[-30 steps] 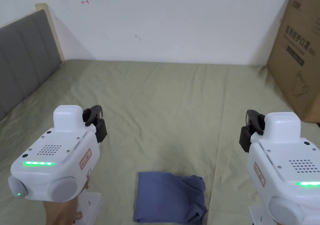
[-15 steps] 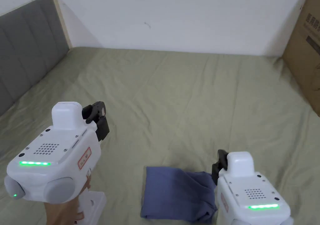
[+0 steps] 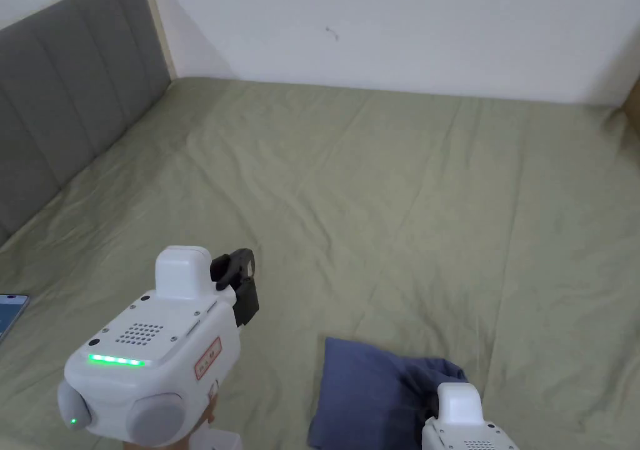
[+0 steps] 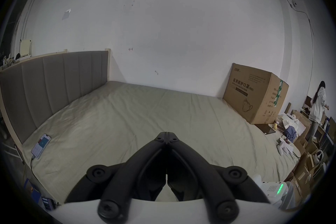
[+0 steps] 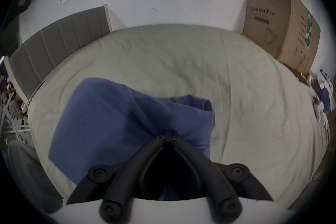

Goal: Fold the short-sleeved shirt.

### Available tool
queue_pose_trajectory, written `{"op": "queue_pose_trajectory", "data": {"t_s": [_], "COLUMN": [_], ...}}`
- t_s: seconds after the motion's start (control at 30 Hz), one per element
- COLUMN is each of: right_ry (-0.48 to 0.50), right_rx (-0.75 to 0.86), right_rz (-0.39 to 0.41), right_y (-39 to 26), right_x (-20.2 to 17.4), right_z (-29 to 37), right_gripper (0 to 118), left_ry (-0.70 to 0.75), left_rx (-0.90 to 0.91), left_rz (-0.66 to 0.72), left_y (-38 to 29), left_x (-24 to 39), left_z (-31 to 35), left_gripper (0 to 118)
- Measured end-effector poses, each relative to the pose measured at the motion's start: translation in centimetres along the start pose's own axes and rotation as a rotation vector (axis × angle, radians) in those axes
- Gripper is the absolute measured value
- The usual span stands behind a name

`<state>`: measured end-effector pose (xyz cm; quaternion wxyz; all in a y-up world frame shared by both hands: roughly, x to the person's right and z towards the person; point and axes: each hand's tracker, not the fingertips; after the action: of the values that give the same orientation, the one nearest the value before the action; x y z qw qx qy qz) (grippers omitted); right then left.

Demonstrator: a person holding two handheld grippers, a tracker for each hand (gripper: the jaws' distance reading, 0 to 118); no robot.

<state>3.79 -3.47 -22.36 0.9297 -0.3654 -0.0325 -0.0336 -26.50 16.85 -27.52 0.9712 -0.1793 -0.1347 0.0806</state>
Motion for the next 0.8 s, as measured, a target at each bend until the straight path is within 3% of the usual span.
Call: {"op": "queue_pose_trajectory", "data": {"t_s": [0.1, 0.2, 0.3, 0.33, 0.5, 0.63, 0.8], "right_ry": [-0.003, -0.008, 0.000, 0.004, 0.021, 0.031, 0.037], "right_rx": [-0.003, 0.000, 0.010, 0.009, 0.003, 0.001, -0.003], "right_rz": [-0.045, -0.034, -0.039, -0.042, -0.044, -0.055, -0.053], "right_y": [0.5, 0.5, 0.3, 0.4, 0.5, 0.5, 0.5], "right_x": [0.0, -0.1, 0.1, 0.2, 0.5, 0.7, 0.9], "right_z": [0.1, 0.5, 0.8, 0.8, 0.8, 0.9, 0.7], "right_gripper": [0, 0, 0, 0, 0, 0, 0], "left_ry": [-0.022, -0.041, -0.054, -0.051, -0.125, -0.162, -0.175], "left_rx": [-0.081, -0.187, -0.365, -0.441, -0.604, -0.764, -0.817], "left_rz": [0.036, 0.103, 0.190, 0.210, 0.279, 0.240, 0.293], "left_y": [-1.0, -2.5, -4.9, -5.8, -10.2, -13.0, -14.7], "left_x": [0.1, 0.4, 0.5, 0.6, -0.1, -0.4, -0.9], "left_z": [-0.8, -2.0, -4.5, -5.6, -9.1, -11.5, -12.7], "left_gripper": [1, 18, 88, 104, 106, 105, 103]}}
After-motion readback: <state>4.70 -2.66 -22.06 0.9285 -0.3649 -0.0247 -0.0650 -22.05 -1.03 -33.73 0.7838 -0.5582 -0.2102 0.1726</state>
